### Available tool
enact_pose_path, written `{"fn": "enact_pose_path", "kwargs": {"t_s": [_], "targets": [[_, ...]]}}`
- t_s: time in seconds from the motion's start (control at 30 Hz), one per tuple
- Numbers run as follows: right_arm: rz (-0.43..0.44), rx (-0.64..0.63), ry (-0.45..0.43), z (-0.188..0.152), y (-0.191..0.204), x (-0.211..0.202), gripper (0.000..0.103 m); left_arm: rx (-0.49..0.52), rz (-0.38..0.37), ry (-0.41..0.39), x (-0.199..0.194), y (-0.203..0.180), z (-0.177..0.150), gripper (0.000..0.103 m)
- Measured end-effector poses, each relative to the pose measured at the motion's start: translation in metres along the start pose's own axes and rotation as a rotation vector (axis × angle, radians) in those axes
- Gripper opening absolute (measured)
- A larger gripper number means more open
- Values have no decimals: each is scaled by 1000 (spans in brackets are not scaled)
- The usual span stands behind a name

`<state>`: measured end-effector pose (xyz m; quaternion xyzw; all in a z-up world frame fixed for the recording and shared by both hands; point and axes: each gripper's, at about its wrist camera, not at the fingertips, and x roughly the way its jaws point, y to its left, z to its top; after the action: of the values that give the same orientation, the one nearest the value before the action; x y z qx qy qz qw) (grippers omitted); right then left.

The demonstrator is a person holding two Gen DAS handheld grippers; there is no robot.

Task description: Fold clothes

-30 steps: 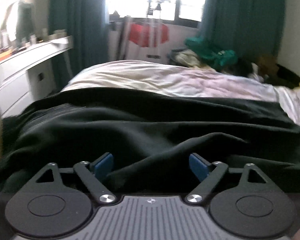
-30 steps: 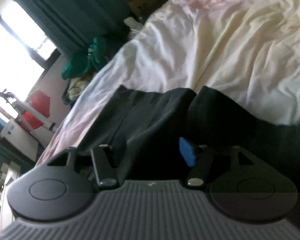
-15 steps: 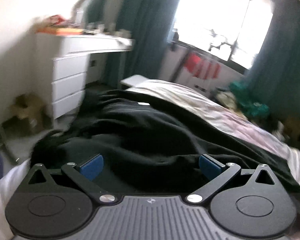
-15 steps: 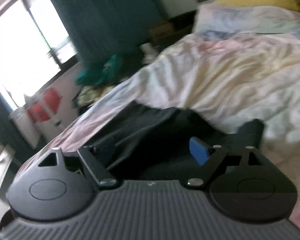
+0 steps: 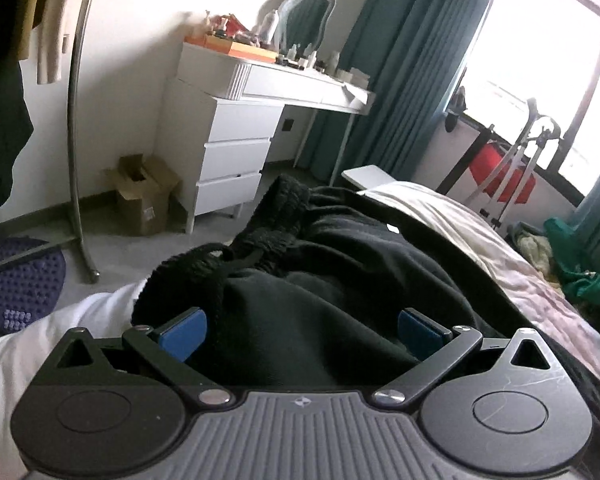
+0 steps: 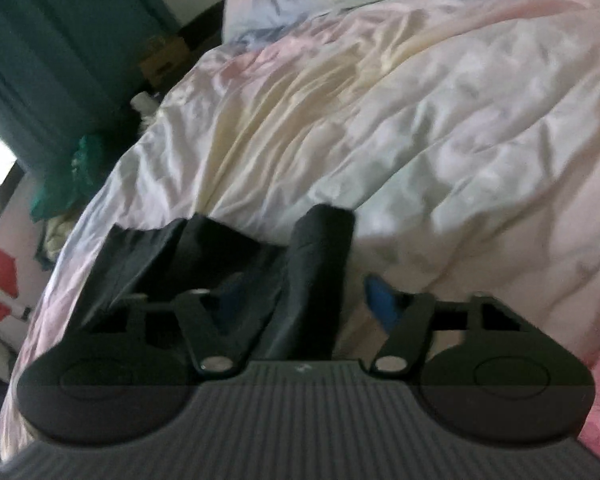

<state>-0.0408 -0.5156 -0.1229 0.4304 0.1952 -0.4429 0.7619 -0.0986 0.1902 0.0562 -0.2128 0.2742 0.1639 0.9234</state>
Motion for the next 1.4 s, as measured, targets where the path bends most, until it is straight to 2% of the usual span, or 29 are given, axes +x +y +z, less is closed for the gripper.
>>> {"fn": "enact_pose_path", "kwargs": {"t_s": [0.03,0.1,0.17,0.23,0.4,0.5,0.63,0.77,0.9,1.13,1.23,1.4], "targets": [[3,-2,5,-1,2,0,42,6,4,1,1,-1,-1,103],[26,-7,18,-2,5,0,37,11,5,-4,1,-3,-2,103],[47,-14,25,-3,8,-2,12,8,4,-6,1,-3,-4,103],[64,-22,26,-4,12,-4,6,1,4,-3,2,-3,-4,103],[161,-49,-87,0,22,-27,5,-21,-6,2,8,0,-2,103],[147,-55,-102,-2,26,-33,5,-28,-2,5,11,0,-2,103],[110,-25,-29,-4,21,-24,5,-23,15,22,14,-3,-2,103],[104,-2,-14,-2,15,-18,6,-27,25,44,17,-3,1,103],[112,-3,-16,-3,15,-17,6,-28,73,119,30,-3,9,103],[140,2,-18,-2,17,-17,6,-194,39,229,16,35,25,103],[144,29,-7,-1,15,-14,6,-309,50,276,8,60,26,102],[163,23,1,0,16,-13,7,-515,60,406,31,96,17,95]]}}
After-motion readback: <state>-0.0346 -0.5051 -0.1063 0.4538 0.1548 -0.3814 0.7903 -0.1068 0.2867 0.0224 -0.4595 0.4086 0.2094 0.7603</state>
